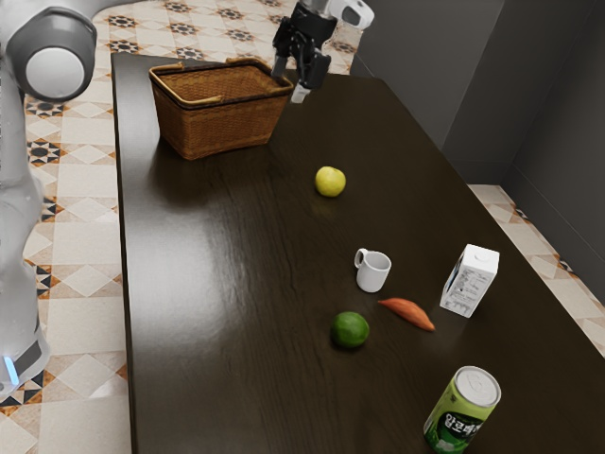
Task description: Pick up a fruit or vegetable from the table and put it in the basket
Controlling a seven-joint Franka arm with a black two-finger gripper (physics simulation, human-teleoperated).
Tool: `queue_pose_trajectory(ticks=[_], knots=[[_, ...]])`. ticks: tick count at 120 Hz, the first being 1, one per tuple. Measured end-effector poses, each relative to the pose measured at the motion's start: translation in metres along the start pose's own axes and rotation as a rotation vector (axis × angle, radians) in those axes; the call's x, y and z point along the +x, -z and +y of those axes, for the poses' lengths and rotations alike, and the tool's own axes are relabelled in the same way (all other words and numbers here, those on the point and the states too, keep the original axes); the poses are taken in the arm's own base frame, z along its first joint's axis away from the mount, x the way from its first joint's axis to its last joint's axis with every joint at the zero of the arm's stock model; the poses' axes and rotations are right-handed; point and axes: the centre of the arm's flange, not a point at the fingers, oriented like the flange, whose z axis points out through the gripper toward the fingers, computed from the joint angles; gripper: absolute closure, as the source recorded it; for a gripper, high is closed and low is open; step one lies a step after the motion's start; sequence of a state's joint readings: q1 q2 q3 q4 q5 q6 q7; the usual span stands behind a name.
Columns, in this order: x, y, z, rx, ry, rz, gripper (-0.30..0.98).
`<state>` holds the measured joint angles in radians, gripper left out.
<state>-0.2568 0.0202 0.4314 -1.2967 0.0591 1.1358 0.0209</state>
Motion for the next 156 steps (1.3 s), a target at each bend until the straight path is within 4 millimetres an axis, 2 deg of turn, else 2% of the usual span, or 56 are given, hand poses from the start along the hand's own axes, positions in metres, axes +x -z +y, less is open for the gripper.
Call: queue_pose_trajectory(ticks=[11, 24, 26, 34, 42, 48, 54, 60, 63, 65, 72, 76, 80, 85, 94, 98, 104, 120, 137, 145, 156], knots=[[0.007, 0.004, -0.051, -0.009, 0.094, 0.082, 0.02], [0.005, 0.003, -0.108, -0.052, 0.201, 0.138, 0.02], [0.002, 0.008, -0.116, -0.059, 0.217, 0.156, 0.02], [-0.041, 0.079, -0.150, -0.022, 0.296, 0.340, 0.02], [-0.065, 0.103, -0.180, 0.013, 0.366, 0.416, 0.02], [-0.077, 0.108, -0.197, 0.028, 0.403, 0.437, 0.02], [-0.077, 0.101, -0.213, 0.036, 0.427, 0.422, 0.02], [-0.061, 0.081, -0.227, 0.048, 0.445, 0.376, 0.02], [-0.048, 0.073, -0.224, 0.054, 0.434, 0.356, 0.02], [-0.036, 0.068, -0.215, 0.057, 0.412, 0.344, 0.02], [0.012, 0.055, -0.155, 0.058, 0.282, 0.315, 0.02], [0.033, 0.043, -0.136, 0.059, 0.243, 0.291, 0.02], [0.057, 0.021, -0.140, 0.056, 0.247, 0.262, 0.02], [0.088, -0.015, -0.163, 0.041, 0.278, 0.222, 0.02], [0.127, -0.063, -0.188, 0.016, 0.302, 0.195, 0.02], [0.136, -0.072, -0.190, 0.008, 0.301, 0.201, 0.02], [0.144, -0.075, -0.186, 0.001, 0.287, 0.222, 0.02], [0.164, -0.081, -0.157, -0.027, 0.217, 0.254, 0.02], [0.202, -0.143, -0.134, -0.069, 0.165, 0.201, 0.02], [0.212, -0.162, -0.123, -0.084, 0.144, 0.203, 0.02], [0.221, -0.180, -0.120, -0.090, 0.137, 0.216, 0.02]])
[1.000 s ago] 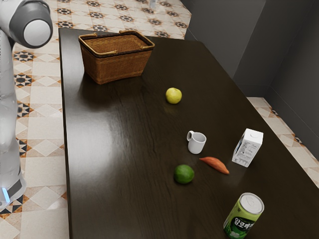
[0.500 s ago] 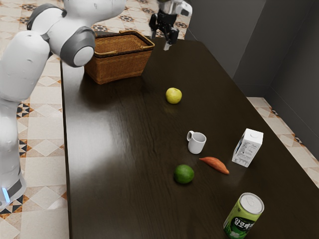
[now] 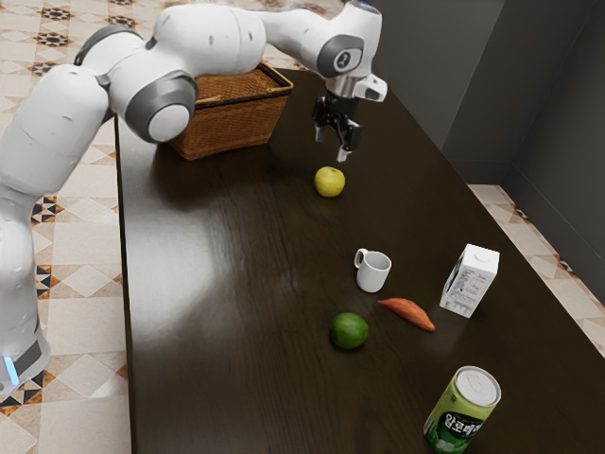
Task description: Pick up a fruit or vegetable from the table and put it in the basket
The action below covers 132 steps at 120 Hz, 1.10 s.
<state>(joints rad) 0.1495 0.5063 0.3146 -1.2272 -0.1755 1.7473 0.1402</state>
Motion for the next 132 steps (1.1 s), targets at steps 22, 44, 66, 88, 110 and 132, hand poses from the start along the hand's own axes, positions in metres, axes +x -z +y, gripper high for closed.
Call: queue_pose_trajectory(ticks=[22, 44, 66, 88, 110, 132], knots=[[0.011, -0.030, 0.005, -0.016, -0.018, 0.027, 0.02], [0.015, -0.055, 0.011, -0.026, -0.031, 0.020, 0.02], [0.021, -0.070, 0.005, -0.026, -0.026, 0.035, 0.02], [0.020, -0.069, 0.005, -0.027, -0.029, 0.031, 0.02], [0.013, -0.074, 0.005, -0.033, -0.033, -0.031, 0.02], [0.007, -0.077, 0.007, -0.040, -0.037, -0.085, 0.02]])
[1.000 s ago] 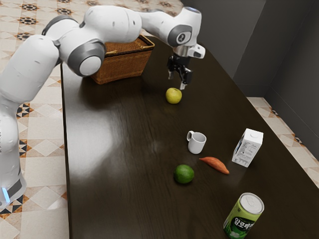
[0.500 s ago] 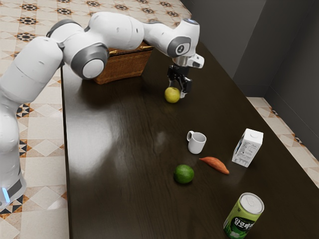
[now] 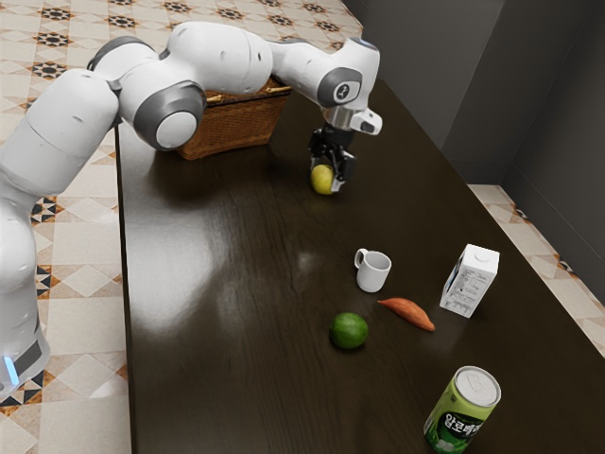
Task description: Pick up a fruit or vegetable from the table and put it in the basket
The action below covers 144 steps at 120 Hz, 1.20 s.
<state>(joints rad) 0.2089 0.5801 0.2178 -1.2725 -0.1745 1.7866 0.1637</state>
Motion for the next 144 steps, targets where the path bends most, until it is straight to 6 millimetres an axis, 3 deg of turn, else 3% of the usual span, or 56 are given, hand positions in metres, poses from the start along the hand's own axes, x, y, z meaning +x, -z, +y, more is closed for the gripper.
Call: queue_pose_trajectory(ticks=[42, 104, 124, 135, 144], knots=[[-0.001, -0.001, 0.005, -0.006, -0.008, -0.026, 0.02], [0.003, -0.007, 0.013, -0.007, -0.004, -0.013, 0.21], [-0.001, 0.017, 0.013, 0.009, -0.002, 0.013, 0.26], [-0.012, 0.053, 0.014, 0.020, -0.004, 0.040, 0.26], [-0.023, 0.097, 0.013, 0.030, -0.002, 0.066, 0.26]])
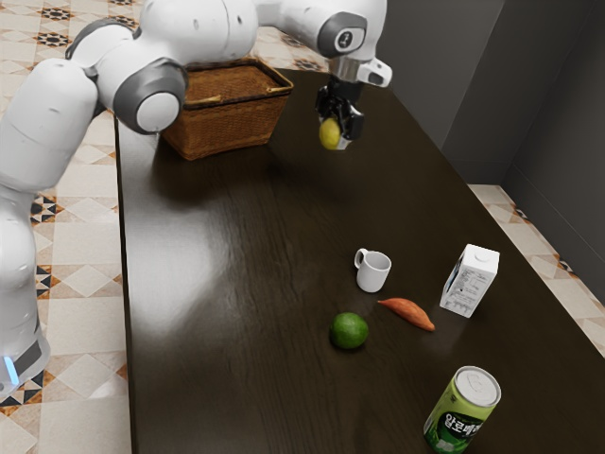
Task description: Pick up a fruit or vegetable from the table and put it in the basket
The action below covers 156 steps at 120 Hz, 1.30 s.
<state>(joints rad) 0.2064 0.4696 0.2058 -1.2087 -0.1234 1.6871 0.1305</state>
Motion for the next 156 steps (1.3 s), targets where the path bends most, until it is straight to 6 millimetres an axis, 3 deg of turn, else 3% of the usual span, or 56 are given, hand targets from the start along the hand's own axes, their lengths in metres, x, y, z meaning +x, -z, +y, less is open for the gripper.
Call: queue_pose_trajectory(ticks=[31, 46, 76, 86, 128, 156], knots=[[-0.035, 0.109, 0.005, 0.053, -0.010, 0.035, 0.26], [-0.057, 0.140, -0.018, 0.085, 0.033, 0.026, 0.25], [-0.090, 0.152, -0.106, 0.149, 0.215, -0.036, 0.26], [-0.099, 0.154, -0.125, 0.160, 0.256, -0.050, 0.26], [-0.115, 0.156, -0.141, 0.154, 0.290, -0.101, 0.26], [-0.134, 0.135, -0.151, 0.100, 0.292, -0.144, 0.26]])
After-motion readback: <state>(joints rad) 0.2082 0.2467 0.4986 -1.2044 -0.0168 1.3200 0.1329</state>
